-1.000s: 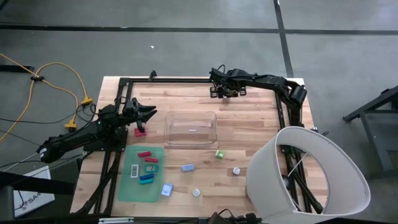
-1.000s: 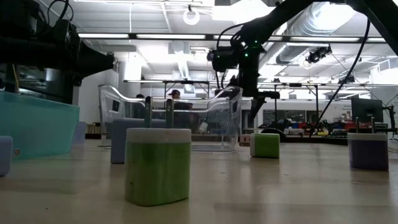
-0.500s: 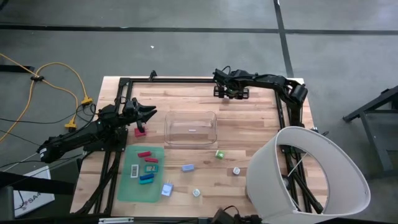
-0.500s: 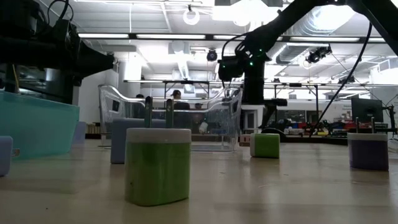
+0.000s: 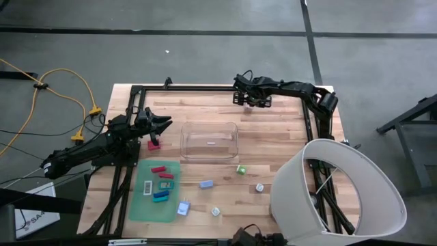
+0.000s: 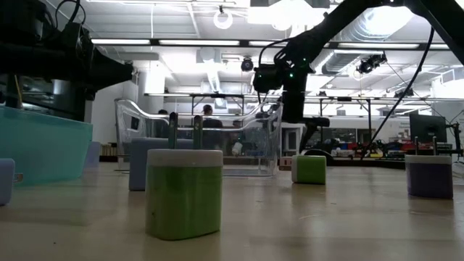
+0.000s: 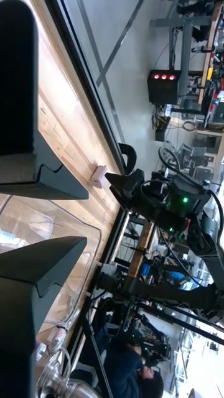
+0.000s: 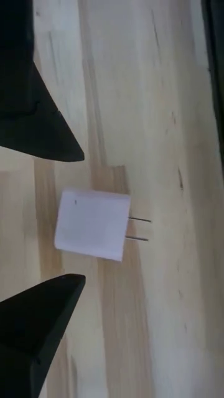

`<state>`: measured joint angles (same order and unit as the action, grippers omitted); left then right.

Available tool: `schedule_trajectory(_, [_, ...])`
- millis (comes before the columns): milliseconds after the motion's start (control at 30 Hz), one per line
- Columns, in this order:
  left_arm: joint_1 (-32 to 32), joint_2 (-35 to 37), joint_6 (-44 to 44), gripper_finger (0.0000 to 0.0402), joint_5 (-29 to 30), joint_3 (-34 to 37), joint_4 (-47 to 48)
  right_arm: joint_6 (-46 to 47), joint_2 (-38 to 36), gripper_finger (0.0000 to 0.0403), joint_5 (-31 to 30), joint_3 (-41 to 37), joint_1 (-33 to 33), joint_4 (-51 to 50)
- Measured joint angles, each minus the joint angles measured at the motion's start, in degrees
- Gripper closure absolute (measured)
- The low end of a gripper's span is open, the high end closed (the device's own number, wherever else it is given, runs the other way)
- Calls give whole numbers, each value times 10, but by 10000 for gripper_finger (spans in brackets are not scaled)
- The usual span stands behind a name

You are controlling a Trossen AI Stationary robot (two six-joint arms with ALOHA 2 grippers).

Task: Pick & Place Office items
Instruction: Put the pink charger adapter into transparent bin

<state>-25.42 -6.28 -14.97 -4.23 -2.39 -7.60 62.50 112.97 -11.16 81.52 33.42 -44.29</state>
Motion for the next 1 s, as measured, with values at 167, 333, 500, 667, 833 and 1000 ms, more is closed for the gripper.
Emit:
schedule_trajectory(167, [0, 0, 0, 299, 0, 0, 0, -53, 0, 104, -7, 0, -3, 0])
schedule_trajectory(333, [0, 0, 0, 299, 0, 0, 0, -53, 0, 104, -2, 0, -6, 6])
schedule_trajectory(500, [0, 0, 0, 299, 0, 0, 0, -45, 0, 104, 2, 0, -8, 12])
schedule_trajectory(667, [0, 0, 0, 299, 0, 0, 0, 3, 0, 104, 3, 0, -6, 12])
schedule_trajectory(833, [0, 0, 0, 299, 0, 0, 0, 3, 0, 104, 8, 0, 1, 12])
schedule_trajectory(1000, [0, 0, 0, 299, 0, 0, 0, 5, 0, 104, 8, 0, 1, 12])
